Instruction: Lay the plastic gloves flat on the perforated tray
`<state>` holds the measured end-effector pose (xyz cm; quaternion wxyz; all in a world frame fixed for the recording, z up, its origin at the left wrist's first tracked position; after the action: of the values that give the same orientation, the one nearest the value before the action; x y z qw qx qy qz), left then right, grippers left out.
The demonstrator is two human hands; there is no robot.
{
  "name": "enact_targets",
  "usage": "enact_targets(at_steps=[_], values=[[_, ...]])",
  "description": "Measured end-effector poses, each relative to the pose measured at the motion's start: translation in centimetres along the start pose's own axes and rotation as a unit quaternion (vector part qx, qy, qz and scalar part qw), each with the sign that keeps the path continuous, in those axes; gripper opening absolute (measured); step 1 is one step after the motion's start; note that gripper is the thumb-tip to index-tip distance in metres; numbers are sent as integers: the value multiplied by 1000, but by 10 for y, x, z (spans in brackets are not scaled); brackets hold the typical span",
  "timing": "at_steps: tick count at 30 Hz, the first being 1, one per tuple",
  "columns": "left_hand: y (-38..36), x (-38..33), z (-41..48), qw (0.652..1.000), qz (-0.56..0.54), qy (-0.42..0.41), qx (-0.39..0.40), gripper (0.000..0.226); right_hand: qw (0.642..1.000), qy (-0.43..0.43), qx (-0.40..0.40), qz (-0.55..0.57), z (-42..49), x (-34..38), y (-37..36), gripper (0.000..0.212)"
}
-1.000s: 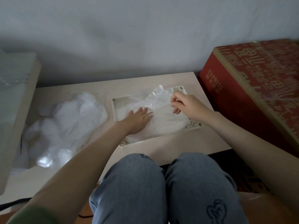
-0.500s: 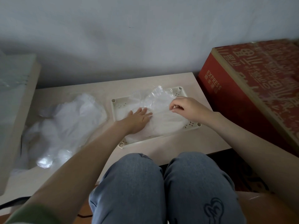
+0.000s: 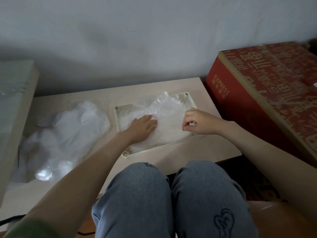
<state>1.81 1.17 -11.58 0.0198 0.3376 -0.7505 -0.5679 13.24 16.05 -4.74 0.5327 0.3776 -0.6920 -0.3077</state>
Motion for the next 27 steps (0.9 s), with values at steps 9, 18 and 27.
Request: enact_targets(at_steps=[9,18,27], values=[[-19,3,1,994,101,3,40,73,991,-118,-65,2,21,-23,0,23],[-7,3,-4,996,79,-18,-19,72,991,-110,-78,6,31,-24,-5,16],[-3,3,-2,993,108,-8,-45,77,998,-13,-61,33,33,21,-9,11]])
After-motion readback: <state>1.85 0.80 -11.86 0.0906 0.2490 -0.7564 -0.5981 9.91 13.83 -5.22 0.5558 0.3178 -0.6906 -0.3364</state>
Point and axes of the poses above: each hand's wrist, its own z-axis towards the middle knuckle, its own y-axis out of the back of the hand, x = y × z, the point moved 7 cm from there along z, towards the middle knuckle, and after that the axes turned 5 degrees about z, right-handed, at the moved point
